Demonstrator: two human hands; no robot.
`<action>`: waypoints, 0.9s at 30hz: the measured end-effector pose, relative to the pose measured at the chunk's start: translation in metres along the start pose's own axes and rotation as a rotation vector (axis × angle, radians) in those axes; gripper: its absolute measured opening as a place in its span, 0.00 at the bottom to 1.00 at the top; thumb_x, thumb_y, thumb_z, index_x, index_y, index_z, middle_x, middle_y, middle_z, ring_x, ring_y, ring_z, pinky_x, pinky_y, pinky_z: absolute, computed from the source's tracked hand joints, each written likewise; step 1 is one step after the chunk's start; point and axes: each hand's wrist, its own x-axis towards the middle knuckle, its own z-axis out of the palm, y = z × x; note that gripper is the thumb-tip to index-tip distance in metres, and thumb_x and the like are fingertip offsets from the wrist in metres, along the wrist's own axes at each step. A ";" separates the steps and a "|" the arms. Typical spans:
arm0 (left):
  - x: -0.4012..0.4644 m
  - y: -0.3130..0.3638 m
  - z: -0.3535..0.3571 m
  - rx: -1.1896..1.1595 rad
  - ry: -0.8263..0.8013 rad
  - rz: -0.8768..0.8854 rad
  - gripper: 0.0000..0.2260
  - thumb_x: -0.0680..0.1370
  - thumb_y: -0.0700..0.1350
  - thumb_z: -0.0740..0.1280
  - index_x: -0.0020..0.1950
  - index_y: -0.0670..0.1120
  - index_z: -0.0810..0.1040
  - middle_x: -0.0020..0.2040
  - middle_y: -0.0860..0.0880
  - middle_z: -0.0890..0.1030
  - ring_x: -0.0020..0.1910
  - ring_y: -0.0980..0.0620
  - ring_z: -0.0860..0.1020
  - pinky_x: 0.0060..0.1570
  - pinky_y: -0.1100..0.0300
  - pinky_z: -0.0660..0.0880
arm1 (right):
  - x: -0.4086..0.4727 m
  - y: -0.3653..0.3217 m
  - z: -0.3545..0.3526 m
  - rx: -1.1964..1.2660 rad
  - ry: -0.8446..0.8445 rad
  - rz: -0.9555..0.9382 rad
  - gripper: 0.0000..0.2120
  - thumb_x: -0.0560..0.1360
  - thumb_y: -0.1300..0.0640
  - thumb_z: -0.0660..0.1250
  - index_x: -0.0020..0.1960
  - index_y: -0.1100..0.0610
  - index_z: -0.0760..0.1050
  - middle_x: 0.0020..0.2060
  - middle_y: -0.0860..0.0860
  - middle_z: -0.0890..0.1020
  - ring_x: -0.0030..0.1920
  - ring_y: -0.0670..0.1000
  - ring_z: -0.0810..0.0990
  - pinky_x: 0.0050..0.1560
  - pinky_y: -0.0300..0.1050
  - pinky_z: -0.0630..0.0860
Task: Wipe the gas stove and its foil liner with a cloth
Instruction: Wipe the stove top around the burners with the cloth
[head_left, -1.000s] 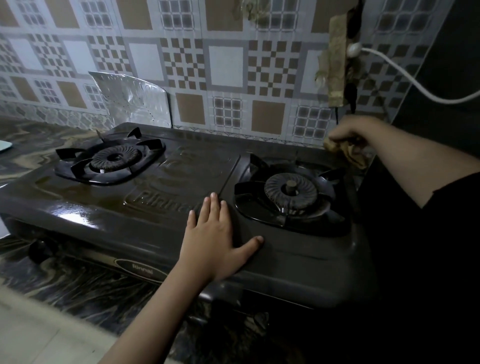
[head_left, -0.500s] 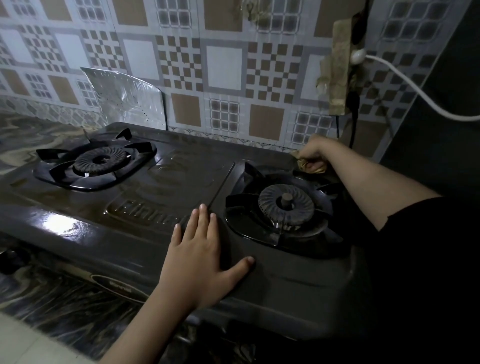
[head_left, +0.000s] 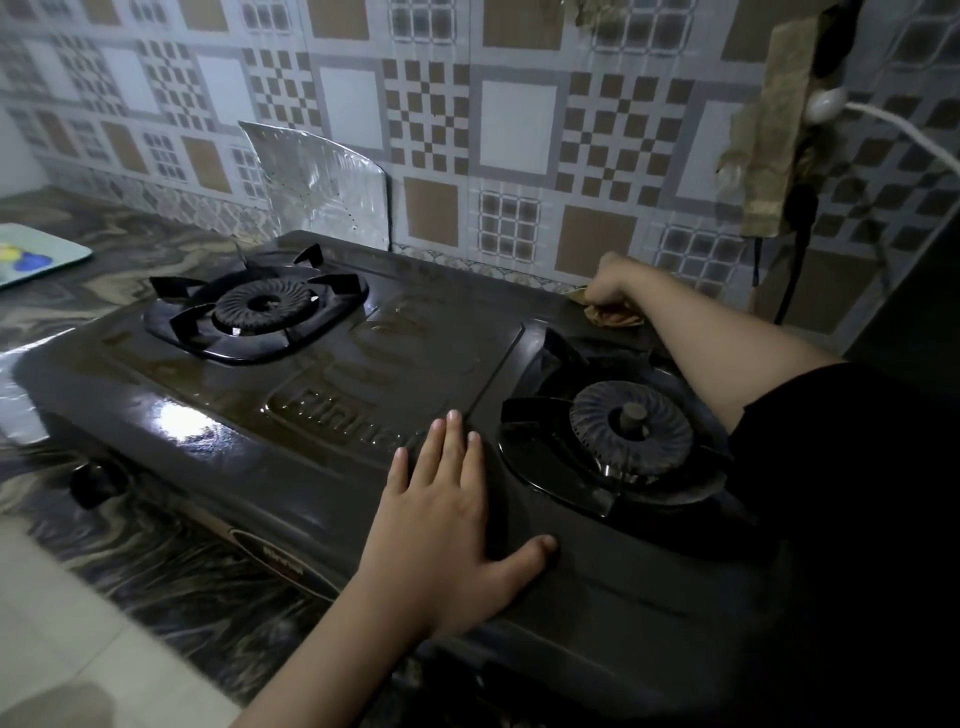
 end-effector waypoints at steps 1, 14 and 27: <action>0.000 0.001 0.000 0.001 0.000 0.006 0.52 0.63 0.76 0.37 0.78 0.45 0.37 0.76 0.46 0.31 0.75 0.50 0.32 0.73 0.51 0.34 | 0.002 -0.007 0.003 0.002 0.003 -0.025 0.19 0.76 0.58 0.64 0.63 0.66 0.66 0.42 0.58 0.73 0.33 0.53 0.73 0.31 0.42 0.72; -0.002 -0.001 -0.003 -0.032 -0.015 0.016 0.48 0.72 0.74 0.51 0.78 0.45 0.36 0.75 0.46 0.29 0.75 0.49 0.29 0.72 0.52 0.31 | 0.023 -0.101 0.038 0.002 0.049 -0.341 0.09 0.75 0.62 0.61 0.37 0.57 0.66 0.38 0.56 0.72 0.34 0.52 0.70 0.29 0.43 0.65; -0.004 0.000 -0.001 -0.053 0.076 0.012 0.46 0.72 0.72 0.50 0.79 0.45 0.40 0.77 0.47 0.33 0.76 0.49 0.33 0.69 0.54 0.29 | -0.037 -0.119 0.058 -0.170 -0.006 -0.612 0.14 0.70 0.63 0.61 0.55 0.60 0.75 0.50 0.59 0.79 0.45 0.56 0.77 0.35 0.42 0.71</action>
